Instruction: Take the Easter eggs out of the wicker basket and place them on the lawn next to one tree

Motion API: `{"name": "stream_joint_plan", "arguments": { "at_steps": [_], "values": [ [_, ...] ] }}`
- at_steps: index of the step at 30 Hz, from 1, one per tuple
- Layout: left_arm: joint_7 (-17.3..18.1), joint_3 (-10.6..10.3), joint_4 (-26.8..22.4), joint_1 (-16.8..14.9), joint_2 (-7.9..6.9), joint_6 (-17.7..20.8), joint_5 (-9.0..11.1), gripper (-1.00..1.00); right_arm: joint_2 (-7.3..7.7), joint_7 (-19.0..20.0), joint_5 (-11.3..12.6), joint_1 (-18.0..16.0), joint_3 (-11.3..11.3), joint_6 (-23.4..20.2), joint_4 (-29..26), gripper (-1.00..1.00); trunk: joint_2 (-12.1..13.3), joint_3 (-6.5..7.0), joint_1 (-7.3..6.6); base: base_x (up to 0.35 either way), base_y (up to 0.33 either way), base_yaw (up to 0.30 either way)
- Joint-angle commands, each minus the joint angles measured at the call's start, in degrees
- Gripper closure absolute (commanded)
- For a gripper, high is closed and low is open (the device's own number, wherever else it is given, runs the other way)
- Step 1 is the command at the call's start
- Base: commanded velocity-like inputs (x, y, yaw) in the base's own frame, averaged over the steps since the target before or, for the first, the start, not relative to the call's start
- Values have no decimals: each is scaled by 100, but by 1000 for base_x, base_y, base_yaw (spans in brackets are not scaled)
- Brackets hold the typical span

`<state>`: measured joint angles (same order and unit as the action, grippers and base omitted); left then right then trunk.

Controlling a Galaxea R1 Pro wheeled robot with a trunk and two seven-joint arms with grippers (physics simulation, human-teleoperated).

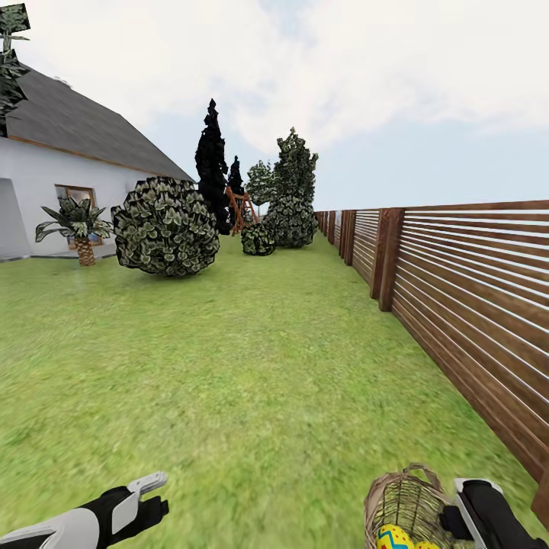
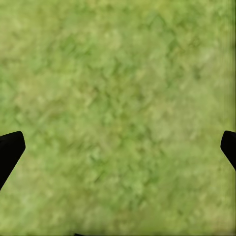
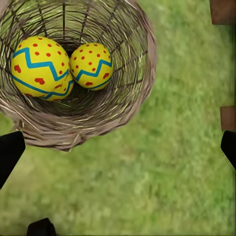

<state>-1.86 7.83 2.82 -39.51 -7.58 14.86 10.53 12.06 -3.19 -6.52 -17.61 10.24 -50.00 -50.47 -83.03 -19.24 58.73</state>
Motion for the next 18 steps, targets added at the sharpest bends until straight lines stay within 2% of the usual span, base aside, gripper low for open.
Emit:
{"name": "stream_joint_plan", "arguments": {
  "at_steps": [1,5,10,18],
  "values": [
    [-9,43,8,-7,-1,12,30,-100,21,22,-43,-5,4,-27,-32,-100,-45,-25,22,0,0,0],
    [-7,43,8,-5,-5,16,36,-100,78,23,-43,-5,8,-27,-59,-100,-205,-97,110,0,0,0],
    [-15,43,8,-6,1,17,37,-100,248,28,-14,-5,13,-27,-84,-100,-405,-187,220,0,0,0],
    [-16,43,10,-7,3,14,37,-100,270,29,-25,-5,5,-27,-263,-100,-726,-330,396,0,0,0]
  ]
}}
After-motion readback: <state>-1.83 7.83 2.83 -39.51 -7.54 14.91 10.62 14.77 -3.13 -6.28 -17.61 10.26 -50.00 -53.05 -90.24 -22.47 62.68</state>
